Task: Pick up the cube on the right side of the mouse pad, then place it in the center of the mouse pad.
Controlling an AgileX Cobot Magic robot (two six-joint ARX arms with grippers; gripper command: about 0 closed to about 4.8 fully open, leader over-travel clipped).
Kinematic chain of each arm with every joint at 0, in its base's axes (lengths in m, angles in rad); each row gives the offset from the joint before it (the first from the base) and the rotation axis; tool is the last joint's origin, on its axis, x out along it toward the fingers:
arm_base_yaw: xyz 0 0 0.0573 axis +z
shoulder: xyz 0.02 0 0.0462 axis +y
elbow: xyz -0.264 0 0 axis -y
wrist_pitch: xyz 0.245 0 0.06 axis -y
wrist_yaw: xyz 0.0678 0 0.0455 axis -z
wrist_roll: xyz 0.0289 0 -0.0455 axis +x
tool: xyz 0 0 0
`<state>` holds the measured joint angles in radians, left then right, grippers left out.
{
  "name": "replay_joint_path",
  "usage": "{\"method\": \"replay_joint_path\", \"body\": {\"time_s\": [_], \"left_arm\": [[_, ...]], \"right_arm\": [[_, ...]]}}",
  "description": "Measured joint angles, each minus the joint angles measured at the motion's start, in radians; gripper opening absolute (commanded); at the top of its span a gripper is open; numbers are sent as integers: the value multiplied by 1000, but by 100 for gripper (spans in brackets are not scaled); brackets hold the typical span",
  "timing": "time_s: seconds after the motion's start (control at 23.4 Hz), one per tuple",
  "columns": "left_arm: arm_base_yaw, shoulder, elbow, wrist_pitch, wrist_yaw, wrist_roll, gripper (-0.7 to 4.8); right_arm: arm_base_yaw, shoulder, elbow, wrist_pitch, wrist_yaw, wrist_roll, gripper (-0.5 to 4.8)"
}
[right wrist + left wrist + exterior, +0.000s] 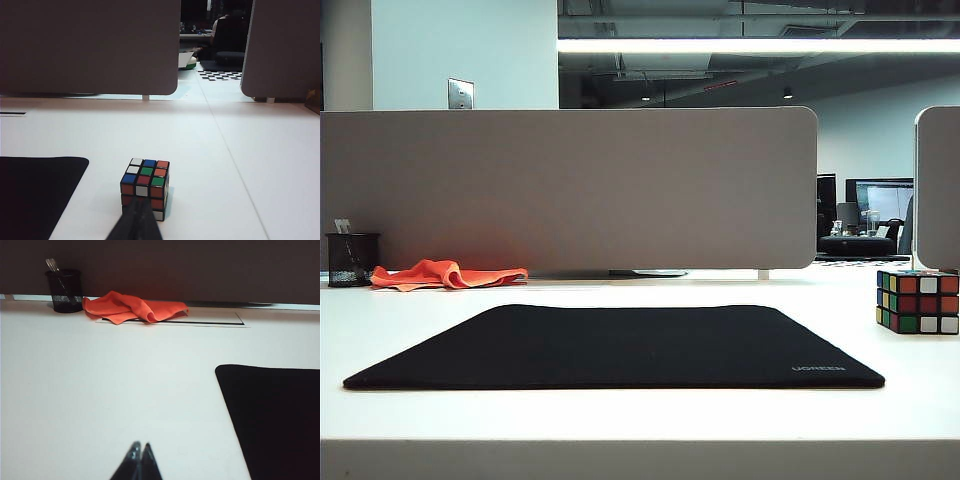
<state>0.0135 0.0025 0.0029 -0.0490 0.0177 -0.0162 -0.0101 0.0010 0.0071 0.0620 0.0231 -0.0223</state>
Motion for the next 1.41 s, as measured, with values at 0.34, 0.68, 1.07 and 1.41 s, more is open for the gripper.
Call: {"method": "replay_joint_path", "body": {"time_s": [0.34, 0.68, 1.07, 1.41], "left_arm": [[0, 0, 0, 0, 0, 0, -5], [0, 0, 175, -77, 200, -63, -5], [0, 167, 416, -267, 293, 15, -5], [0, 472, 547, -344, 399, 40, -5]], "right_arm": [[0, 0, 0, -1, 2, 0, -1], [1, 0, 1, -1, 100, 2, -1], [2, 3, 136, -126, 108, 49, -2], [2, 38, 266, -317, 107, 53, -2]]}}
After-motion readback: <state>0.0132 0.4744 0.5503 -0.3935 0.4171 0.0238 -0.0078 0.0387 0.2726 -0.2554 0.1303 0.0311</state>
